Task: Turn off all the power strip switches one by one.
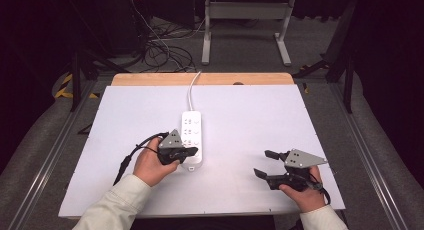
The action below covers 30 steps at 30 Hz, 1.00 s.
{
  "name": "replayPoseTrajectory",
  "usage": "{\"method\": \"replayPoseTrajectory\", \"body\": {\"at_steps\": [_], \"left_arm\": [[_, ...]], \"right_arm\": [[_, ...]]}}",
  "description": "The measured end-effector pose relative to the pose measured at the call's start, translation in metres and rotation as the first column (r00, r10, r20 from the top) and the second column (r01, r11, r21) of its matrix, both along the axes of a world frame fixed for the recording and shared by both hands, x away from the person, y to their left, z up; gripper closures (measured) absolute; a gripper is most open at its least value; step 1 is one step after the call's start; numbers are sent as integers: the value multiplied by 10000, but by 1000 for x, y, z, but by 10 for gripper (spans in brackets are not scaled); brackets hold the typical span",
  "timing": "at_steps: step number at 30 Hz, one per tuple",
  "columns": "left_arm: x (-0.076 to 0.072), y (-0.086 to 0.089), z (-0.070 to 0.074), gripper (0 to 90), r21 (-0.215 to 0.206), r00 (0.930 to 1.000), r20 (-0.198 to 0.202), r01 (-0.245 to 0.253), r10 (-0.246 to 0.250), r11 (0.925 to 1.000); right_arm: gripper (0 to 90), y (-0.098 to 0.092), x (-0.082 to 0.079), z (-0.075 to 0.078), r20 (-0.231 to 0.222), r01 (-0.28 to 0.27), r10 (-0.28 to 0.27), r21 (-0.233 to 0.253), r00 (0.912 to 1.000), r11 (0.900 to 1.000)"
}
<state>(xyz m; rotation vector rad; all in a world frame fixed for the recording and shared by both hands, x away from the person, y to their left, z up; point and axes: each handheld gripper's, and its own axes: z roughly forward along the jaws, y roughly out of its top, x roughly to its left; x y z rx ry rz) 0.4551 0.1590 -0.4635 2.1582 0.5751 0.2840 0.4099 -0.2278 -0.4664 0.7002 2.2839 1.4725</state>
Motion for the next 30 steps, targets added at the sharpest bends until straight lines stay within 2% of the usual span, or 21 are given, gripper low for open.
{"method": "replayPoseTrajectory", "body": {"at_steps": [5, 12, 16, 30], "left_arm": [[4, -5, -7, 900, 149, 9998, -180, 1, 2, 9999], [4, -4, -7, 900, 221, 9999, -132, -46, 49, 9997], [3, -7, -9, 900, 80, 9998, -154, 94, -93, 9999], [5, -5, -10, 900, 229, 9998, -141, -154, 157, 9996]], "right_arm": [[270, 0, 0, 0, 5, 5, -5, -2, 10000, 10000], [270, 0, 0, 0, -1, -7, 7, -6, 10000, 10000], [270, 0, 0, 0, 5, -11, 11, -25, 10000, 10000], [270, 1, 0, -1, -11, -33, 33, -30, 10000, 10000]]}}
